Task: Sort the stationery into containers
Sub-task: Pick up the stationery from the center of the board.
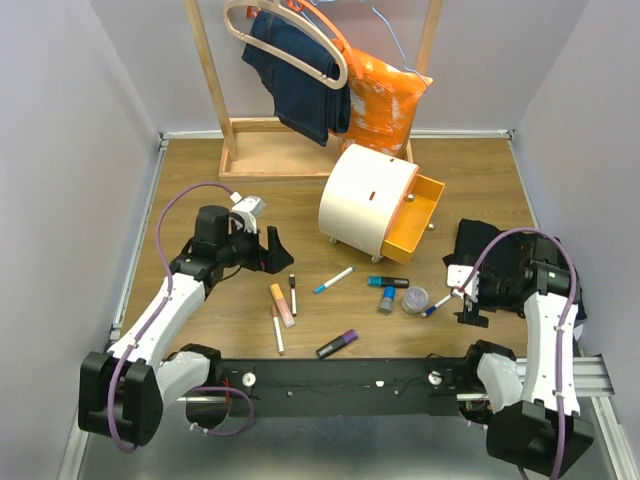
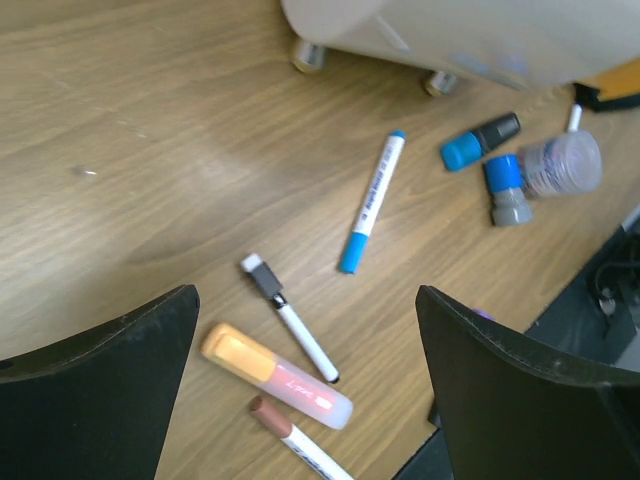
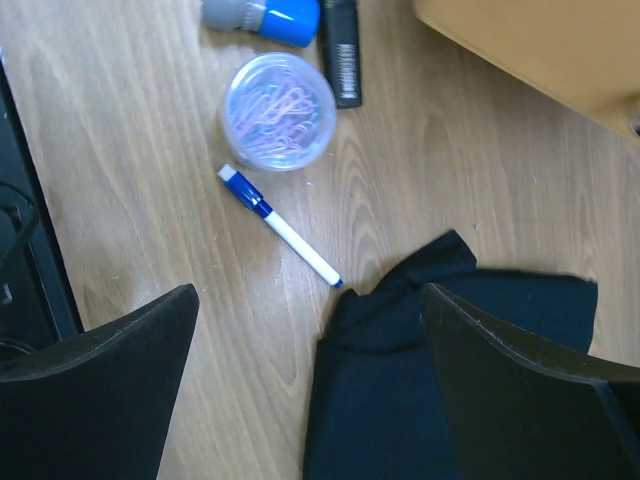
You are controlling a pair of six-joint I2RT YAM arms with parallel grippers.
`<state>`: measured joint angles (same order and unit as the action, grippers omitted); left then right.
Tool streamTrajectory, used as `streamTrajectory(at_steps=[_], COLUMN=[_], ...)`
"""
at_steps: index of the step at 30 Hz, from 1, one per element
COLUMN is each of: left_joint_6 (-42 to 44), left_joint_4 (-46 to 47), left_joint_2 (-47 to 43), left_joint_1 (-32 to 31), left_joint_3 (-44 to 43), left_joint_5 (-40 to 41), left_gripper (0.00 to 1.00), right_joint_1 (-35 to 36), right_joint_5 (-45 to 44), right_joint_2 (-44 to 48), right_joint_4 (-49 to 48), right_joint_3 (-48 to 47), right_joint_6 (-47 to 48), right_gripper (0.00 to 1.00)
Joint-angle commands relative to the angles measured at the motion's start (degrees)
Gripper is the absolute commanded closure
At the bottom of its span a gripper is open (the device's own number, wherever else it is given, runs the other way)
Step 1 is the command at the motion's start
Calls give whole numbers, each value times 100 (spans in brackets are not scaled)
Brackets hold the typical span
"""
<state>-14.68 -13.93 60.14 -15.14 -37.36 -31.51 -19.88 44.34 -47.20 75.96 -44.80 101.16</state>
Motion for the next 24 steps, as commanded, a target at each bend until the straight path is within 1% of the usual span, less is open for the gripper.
streamTrajectory(at_steps=[1,8,10,11,12,13,14,15,16,17,18,19,21,24], left_joint_6=[131,289,342,386,456,466,501,527,614,641,685,720,729,738], left_joint_4=[-92,-311,-373,-434,-470,-496,-548,-575,-610,-654,-654,-654,-611,-575], left_joint_2=[-275,-310,-292,-266,-222,-205,-161,-100,-82,-38,41,77,190,279], left_joint_1=[449,828,907,925,933,968,977,977,977,986,986,986,986,986], left_joint_3=[10,54,36,19,-7,-51,-86,-130,-209,-245,-271,-324,-368,-473], left_joint_5=[31,-66,-75,-75,-66,-66,-66,-84,-92,-84,-84,-75,-75,-75], left_gripper=[1,1,1,1,1,1,1,1,1,1,1,1,1,1], right_joint_1=[124,248,248,265,300,335,449,528,616,773,862,1002,1414,1906], right_joint_5=[40,198,286,330,391,531,593,646,664,673,690,682,638,427], right_joint_2=[-219,-773,-878,-913,-1001,-1063,-1194,-1334,-1797,-2028,-2239,-2580,-2689,-2505], right_joint_4=[358,314,209,-61,-282,-571,-1244,-1486,-1531,-1132,-928,-830,-837,-1118], right_joint_3=[278,542,664,691,709,683,491,289,78,-133,-561,-687,-855,-663], right_joint_6=[1247,1748,1836,1767,1566,798,199,-346,-761,-626,-572,-833,-1037,-1195], right_gripper=[0,0,0,0,0,1,1,2,2,2,2,2,2,2])
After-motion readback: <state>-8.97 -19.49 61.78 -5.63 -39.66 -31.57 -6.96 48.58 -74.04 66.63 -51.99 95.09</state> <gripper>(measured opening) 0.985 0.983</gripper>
